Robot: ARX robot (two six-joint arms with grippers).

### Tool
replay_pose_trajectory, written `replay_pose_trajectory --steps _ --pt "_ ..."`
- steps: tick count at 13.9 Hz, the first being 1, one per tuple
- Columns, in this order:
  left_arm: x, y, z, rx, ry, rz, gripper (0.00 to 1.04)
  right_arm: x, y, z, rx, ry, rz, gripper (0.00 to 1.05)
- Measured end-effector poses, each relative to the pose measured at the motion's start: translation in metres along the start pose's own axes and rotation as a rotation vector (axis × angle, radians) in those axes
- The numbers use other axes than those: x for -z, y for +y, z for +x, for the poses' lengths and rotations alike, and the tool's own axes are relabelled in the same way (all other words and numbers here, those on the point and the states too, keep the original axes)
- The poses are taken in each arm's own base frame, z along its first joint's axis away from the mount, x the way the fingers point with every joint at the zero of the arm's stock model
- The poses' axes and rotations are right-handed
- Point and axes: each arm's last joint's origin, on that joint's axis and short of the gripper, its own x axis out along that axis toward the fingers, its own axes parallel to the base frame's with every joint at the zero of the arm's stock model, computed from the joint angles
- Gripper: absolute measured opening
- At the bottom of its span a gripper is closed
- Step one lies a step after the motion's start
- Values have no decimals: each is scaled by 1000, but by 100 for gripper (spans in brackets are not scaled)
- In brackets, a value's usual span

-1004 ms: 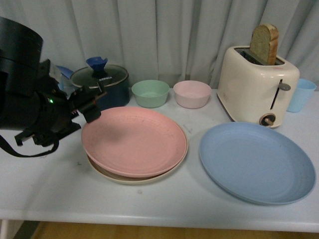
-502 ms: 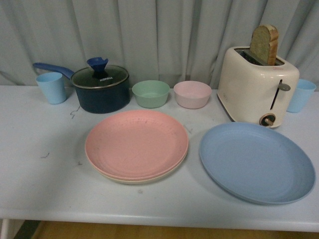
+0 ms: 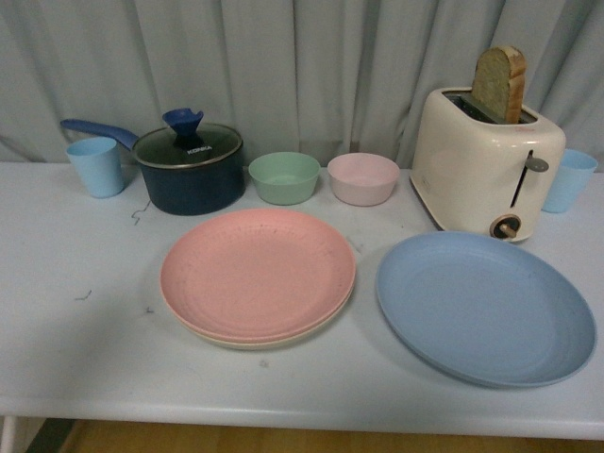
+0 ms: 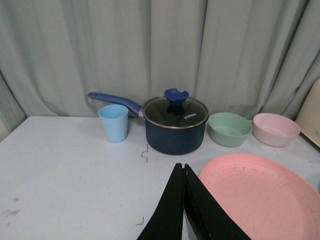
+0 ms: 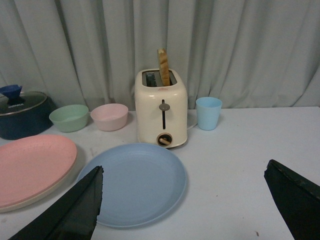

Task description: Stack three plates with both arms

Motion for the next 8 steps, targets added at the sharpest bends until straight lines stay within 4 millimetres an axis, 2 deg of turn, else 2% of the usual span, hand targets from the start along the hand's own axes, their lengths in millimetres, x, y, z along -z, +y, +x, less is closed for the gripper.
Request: replay_pose_trajectory --steps 3,5,7,8 --pt "10 0 -30 0 -3 0 2 0 0 0 0 0 0 98" --pt "14 0 -41 0 -19 0 2 0 0 0 0 0 0 98" --pt "27 0 -50 0 24 1 2 0 0 0 0 0 0 98" --pt "22 0 -54 0 -8 1 2 0 0 0 0 0 0 98"
